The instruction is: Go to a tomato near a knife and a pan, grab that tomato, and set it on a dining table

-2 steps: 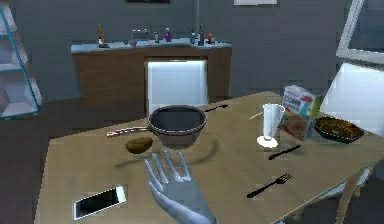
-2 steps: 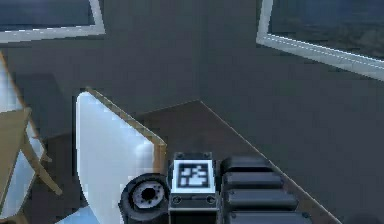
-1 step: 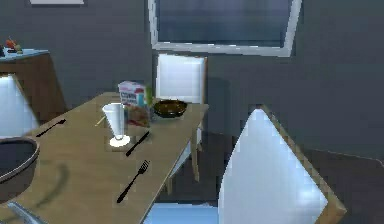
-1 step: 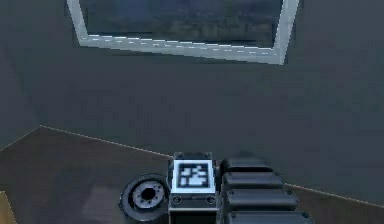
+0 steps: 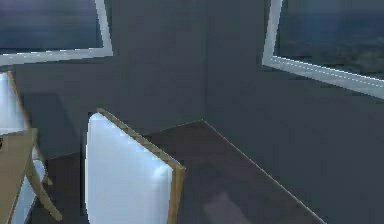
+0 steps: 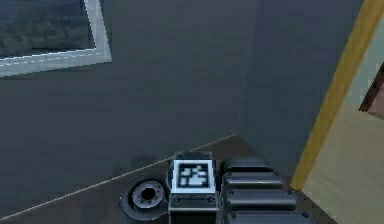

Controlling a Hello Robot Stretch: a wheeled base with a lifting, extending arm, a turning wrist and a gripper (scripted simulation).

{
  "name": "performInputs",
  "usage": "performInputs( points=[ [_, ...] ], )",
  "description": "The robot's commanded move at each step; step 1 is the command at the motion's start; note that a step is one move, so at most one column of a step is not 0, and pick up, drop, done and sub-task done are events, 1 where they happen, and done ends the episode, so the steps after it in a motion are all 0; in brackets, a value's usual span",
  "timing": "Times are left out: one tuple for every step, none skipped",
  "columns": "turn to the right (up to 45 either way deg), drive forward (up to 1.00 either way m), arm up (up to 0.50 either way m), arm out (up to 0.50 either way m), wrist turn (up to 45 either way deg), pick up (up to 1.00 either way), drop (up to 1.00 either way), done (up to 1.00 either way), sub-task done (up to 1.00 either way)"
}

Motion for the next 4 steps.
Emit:
performInputs(
  points=[
    [45.0,0.0,0.0,0.0,0.0,0.0,0.0,0.0,0.0],
    [30.0,0.0,0.0,0.0,0.0,0.0,0.0,0.0,0.0],
    [3.0,0.0,0.0,0.0,0.0,0.0,0.0,0.0,0.0],
    [-45.0,0.0,0.0,0.0,0.0,0.0,0.0,0.0,0.0]
  ],
)
